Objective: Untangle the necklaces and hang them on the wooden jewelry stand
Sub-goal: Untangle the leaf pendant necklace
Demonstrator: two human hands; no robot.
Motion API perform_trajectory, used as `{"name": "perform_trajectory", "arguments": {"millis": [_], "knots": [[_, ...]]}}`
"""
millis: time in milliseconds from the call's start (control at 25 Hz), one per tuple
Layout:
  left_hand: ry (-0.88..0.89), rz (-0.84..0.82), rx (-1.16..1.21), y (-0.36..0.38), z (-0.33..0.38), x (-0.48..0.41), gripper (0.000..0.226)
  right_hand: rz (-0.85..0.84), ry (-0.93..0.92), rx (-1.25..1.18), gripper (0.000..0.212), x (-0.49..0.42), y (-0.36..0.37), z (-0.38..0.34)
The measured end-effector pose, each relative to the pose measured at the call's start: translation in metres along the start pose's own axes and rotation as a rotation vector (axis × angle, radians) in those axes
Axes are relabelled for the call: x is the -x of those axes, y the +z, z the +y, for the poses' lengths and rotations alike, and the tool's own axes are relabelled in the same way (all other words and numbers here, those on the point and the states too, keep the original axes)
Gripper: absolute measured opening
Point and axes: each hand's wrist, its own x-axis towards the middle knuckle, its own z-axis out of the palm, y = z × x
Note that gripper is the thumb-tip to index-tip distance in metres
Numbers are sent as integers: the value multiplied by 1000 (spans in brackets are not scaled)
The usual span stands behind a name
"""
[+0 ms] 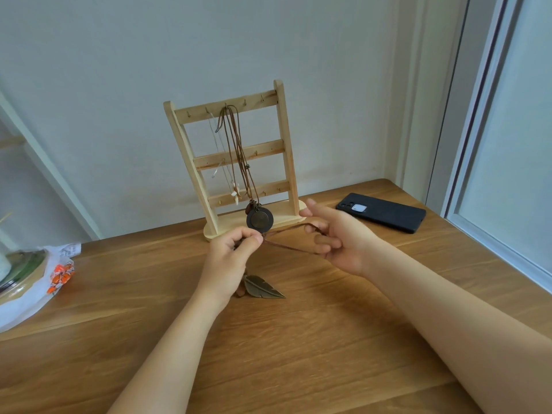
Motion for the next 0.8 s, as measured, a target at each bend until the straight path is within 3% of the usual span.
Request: {"name": "perform_trajectory", "arguments": {"millis": [160, 320, 440, 520, 600, 720, 800], "knots": [[15, -11, -25, 0, -2, 1, 9, -185, 16, -296, 41, 3, -9, -12], [4, -38, -68, -6, -4, -1, 11, -271, -23, -224, 41, 6, -6, -9], [-10, -21, -80, -7, -4, -2, 8, -168, -66, -133, 49, 2, -8, -10], [-10, -13, -75, -9, -5, -3, 6, -75, -118, -49, 52, 0, -12, -11], [-20, -25, -74, -9, -5, -4, 6, -53, -153, 91, 41, -3, -14, -8], [-27, -73, -86, -6, -5, -1, 5, 65, -274, 571, 53, -5, -9, 7], [-22, -103, -100, -3, -4, 0, 6, 163, -414, 741, 48, -3, -3, 11]]}}
